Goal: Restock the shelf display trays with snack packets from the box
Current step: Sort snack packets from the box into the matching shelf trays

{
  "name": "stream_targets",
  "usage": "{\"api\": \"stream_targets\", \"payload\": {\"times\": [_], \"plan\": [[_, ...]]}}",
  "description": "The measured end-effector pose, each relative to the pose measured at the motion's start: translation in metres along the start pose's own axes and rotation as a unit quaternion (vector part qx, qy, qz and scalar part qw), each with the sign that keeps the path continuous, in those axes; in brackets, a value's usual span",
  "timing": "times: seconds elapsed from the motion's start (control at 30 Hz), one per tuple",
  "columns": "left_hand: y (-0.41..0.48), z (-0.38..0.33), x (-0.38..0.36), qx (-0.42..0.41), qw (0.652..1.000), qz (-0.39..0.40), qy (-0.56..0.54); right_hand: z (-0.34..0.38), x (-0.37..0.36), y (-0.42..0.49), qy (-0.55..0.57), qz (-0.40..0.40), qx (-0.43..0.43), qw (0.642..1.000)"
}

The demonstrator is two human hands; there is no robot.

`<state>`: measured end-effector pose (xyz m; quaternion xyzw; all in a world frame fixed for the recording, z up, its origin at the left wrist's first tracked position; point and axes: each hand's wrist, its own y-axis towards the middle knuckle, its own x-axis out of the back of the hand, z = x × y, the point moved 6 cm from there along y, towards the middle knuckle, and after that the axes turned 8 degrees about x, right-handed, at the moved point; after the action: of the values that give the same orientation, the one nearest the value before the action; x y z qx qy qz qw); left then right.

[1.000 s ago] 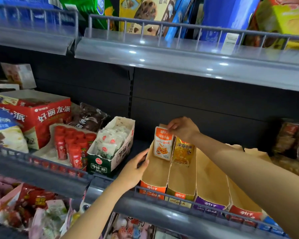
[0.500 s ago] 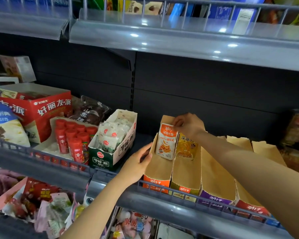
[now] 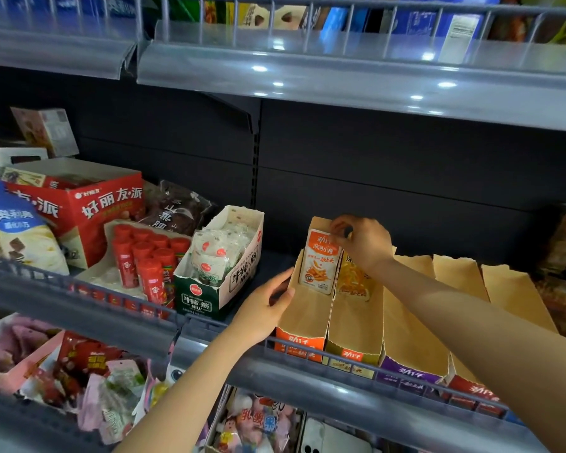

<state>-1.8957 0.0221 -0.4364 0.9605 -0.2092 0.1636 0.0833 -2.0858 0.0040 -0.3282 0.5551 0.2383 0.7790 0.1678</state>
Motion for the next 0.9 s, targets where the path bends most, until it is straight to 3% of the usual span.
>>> {"api": "stream_targets", "payload": {"times": [0.43,0.7,0.9], "plan": [[-0.045,-0.046,0.007,0.024,0.992,-0.093,0.086,0.027,0.055,-0.065,0.029,0.069,0.007,0.997],[-0.121,-0.054,-0.024,-0.001,0.968,-0.065,0.241,0.040,0.078,-0.156,0.069,0.141,0.046,0.986],[-0.191,-0.024,-0.074,0.008,0.957,-0.012,0.288,0.036,0.067,-0.262,0.121,0.190,0.031,0.974]]}}
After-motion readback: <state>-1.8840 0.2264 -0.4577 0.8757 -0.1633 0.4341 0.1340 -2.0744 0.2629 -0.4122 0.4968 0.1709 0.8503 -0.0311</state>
